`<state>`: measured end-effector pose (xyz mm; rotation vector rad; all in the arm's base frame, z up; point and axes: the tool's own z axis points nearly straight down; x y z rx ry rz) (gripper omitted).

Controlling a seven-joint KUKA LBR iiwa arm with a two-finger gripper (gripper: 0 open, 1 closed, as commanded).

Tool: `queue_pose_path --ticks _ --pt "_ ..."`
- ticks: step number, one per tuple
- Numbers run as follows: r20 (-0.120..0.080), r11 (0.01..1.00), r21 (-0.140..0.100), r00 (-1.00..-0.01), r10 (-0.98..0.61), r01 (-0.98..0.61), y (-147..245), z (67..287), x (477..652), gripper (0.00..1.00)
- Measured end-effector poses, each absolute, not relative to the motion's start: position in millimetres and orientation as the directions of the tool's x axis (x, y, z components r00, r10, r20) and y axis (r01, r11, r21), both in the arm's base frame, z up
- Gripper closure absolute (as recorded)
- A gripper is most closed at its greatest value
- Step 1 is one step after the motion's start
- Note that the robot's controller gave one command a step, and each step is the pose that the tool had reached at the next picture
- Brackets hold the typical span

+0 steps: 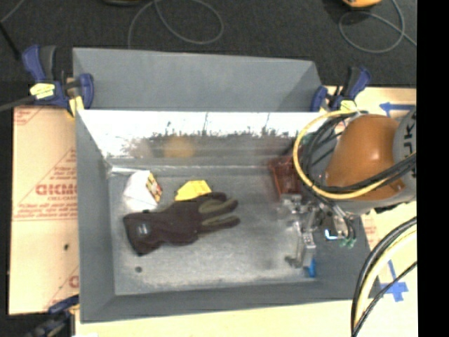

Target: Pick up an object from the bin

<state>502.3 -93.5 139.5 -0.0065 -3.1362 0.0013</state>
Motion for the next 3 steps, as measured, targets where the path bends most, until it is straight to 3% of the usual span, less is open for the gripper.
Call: queue_pose_path --ticks 1,2,3 --pt "-0.003 1.0 -0.002 -1.0 0.001 0.001 -93.4 143.6 504.3 0.0" --pt "0.001 1.0 -0.002 -1.0 -0.025 -0.025 -44.5 156.5 523.0 0.0" --pt "-0.015 1.0 0.0 -1.0 0.006 0.006 -13.0 129.9 513.3 0.0"
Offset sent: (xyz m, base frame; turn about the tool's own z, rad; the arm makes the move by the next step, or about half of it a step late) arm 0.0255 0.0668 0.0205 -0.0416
